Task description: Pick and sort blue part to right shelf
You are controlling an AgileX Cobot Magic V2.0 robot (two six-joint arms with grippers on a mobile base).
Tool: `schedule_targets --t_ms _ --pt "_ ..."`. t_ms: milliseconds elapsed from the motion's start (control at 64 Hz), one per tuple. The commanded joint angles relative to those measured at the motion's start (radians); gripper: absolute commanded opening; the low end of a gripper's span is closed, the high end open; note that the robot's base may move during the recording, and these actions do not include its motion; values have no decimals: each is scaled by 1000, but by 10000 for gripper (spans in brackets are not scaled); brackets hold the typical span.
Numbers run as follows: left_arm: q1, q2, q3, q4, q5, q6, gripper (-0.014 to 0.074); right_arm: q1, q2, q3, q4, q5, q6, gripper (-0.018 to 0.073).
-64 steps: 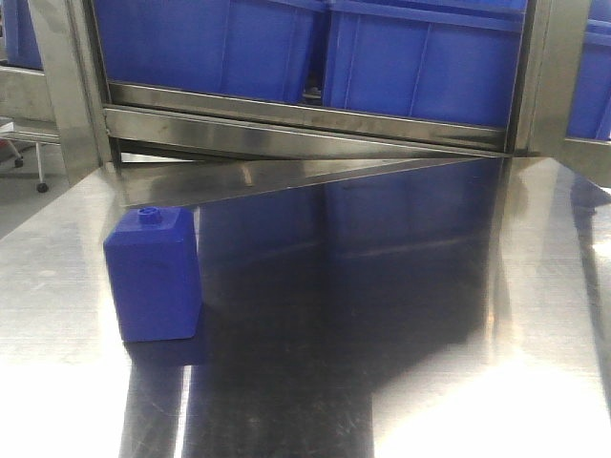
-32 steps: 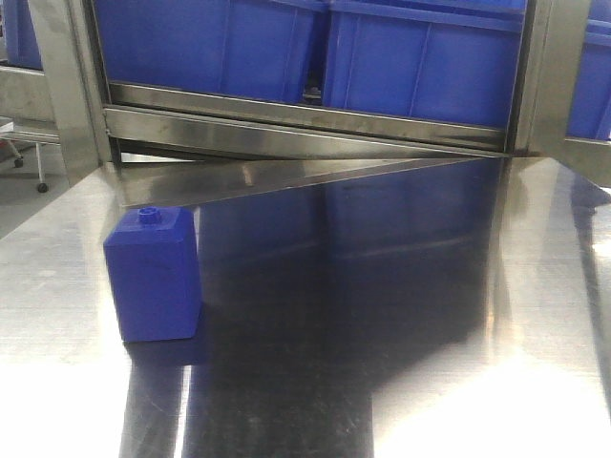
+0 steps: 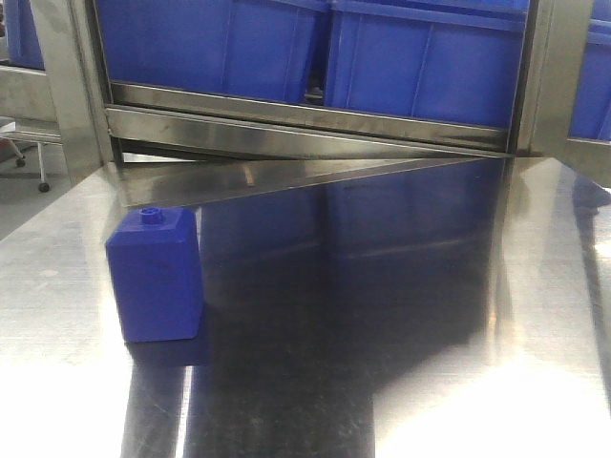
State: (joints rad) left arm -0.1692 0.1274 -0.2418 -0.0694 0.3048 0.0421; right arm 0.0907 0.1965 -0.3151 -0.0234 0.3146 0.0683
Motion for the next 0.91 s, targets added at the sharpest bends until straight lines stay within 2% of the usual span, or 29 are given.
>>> schedule_targets --t_ms 0,156,219,266,328,453,531,640,672,812,890 --pt "-38 89 -79 2 -30 -5 124 -8 7 -30 -10 -88 -5 414" --pt "-107 232 -111 7 -85 -5 132 -8 7 -30 -10 -88 -5 414" --pt "-133 285 -127 7 -85 -5 174 -8 7 -30 -10 -88 -5 414" --pt "-157 326 -142 7 -80 -5 235 -8 7 -30 -10 -88 -5 414" --pt "-191 395 -170 7 -82 -5 385 -8 7 -30 -10 -88 -5 414" --pt "-256 505 -236 7 -82 -14 630 -8 7 -30 -10 -88 -5 414" --pt "-292 576 -285 7 -77 -49 697 -8 7 -30 -10 -88 -5 414" --pt "-335 681 -383 1 -9 -59 699 -8 7 -30 -10 -88 -5 414" --pt "-350 725 -428 1 35 -100 699 -8 7 -30 -10 -88 -5 414" --pt "-381 908 -607 11 258 -377 699 -8 7 -30 -10 -88 -5 414" --pt "-394 992 -697 13 382 -478 699 -8 7 -30 -10 -88 -5 414"
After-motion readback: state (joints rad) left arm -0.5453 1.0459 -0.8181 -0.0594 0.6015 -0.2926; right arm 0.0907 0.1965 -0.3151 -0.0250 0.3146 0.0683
